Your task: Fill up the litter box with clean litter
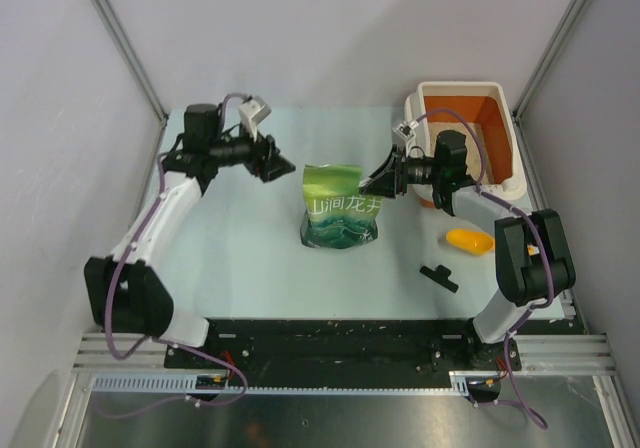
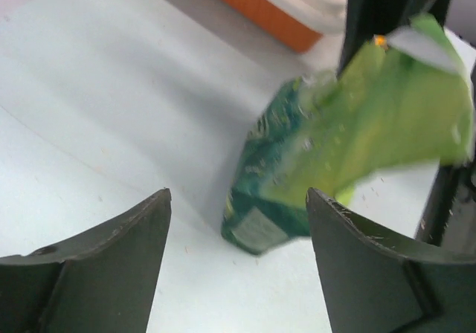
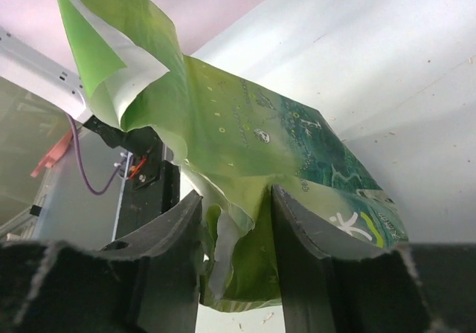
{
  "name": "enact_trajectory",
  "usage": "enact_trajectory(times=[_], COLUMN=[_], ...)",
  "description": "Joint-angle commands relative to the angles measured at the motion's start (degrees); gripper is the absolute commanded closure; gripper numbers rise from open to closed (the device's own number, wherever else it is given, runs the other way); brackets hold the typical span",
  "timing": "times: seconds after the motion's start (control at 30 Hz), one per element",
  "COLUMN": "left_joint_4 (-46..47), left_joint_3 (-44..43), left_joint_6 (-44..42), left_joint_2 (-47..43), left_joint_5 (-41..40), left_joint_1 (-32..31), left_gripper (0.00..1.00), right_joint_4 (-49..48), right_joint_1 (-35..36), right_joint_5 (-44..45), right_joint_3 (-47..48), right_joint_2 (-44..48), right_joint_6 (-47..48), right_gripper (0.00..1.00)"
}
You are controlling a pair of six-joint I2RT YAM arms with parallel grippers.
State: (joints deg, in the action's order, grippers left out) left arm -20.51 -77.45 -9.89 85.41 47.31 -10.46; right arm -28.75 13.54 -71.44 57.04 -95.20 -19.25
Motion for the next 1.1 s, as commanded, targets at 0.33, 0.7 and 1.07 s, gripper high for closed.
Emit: enact_trajectory(times=[0.33,0.7,1.07], left_joint_4=[-4.89,14.70,16.47], left_joint_3=[8.99,11.79,13.11], left_joint_6=[-6.02,12.52,19.11], left_joint_2=[-8.24,-3.06,1.08], left_joint_5=[9.47,10.26,12.63], left_joint_1=[-0.34,-5.09,-6.25], left_gripper=[0.12,0.16,0.49], right_joint_4=[-12.20,-13.08,-15.27], right_joint_1=[1.49,1.93,1.49], right_joint_5=[-0.89,-0.10,0.42], right_joint_3=[-1.40,-1.84,-3.24], right_joint_2=[-1.83,-1.66,-1.83], right_joint_6=[-12.47,-15.03,-19.32], right_gripper=[0.61,0.62,0.73])
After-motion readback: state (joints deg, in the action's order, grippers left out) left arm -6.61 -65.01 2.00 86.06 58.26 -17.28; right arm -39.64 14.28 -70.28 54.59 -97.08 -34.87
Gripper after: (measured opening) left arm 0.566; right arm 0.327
